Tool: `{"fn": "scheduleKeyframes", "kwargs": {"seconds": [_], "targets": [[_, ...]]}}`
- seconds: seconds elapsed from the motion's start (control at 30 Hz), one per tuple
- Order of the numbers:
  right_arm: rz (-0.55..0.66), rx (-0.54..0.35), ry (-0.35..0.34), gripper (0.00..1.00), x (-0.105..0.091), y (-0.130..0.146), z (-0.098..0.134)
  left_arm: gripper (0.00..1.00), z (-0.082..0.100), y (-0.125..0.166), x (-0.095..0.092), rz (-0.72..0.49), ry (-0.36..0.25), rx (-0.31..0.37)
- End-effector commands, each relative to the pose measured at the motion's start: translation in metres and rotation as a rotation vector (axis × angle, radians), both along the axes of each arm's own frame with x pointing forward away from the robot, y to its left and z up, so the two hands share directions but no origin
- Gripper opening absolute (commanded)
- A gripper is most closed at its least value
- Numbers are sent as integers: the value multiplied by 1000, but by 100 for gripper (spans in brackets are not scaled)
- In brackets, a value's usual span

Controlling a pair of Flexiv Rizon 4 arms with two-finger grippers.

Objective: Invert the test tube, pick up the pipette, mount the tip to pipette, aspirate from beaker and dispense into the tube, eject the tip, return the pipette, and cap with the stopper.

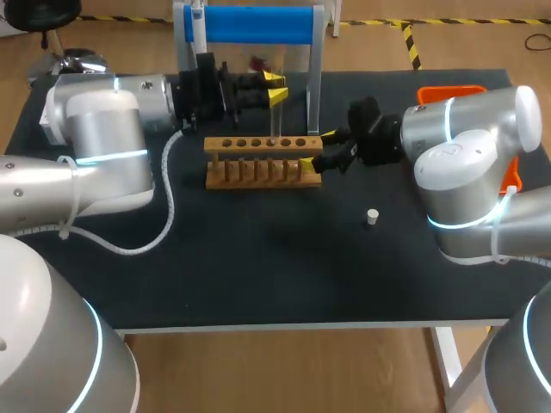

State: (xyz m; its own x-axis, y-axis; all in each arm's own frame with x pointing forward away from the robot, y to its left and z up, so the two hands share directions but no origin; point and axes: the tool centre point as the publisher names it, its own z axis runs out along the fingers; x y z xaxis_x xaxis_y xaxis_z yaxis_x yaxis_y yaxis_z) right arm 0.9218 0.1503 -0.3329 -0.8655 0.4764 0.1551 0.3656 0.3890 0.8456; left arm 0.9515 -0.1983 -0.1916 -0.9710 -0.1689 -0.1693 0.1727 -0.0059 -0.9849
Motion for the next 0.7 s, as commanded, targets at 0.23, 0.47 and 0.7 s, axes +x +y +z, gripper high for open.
{"fn": "scheduleKeyframes", "kwargs": {"seconds": [0.23, 0.47, 0.7], "targets": [[0, -1, 1, 100, 0, 0, 0, 0, -8, 0, 11, -28, 4, 3], [0, -1, 1, 100, 0, 0, 0, 0, -12, 2, 13, -26, 4, 4], [0, -1, 1, 100, 0, 0, 0, 0, -14, 5, 12, -21, 3, 4]]}}
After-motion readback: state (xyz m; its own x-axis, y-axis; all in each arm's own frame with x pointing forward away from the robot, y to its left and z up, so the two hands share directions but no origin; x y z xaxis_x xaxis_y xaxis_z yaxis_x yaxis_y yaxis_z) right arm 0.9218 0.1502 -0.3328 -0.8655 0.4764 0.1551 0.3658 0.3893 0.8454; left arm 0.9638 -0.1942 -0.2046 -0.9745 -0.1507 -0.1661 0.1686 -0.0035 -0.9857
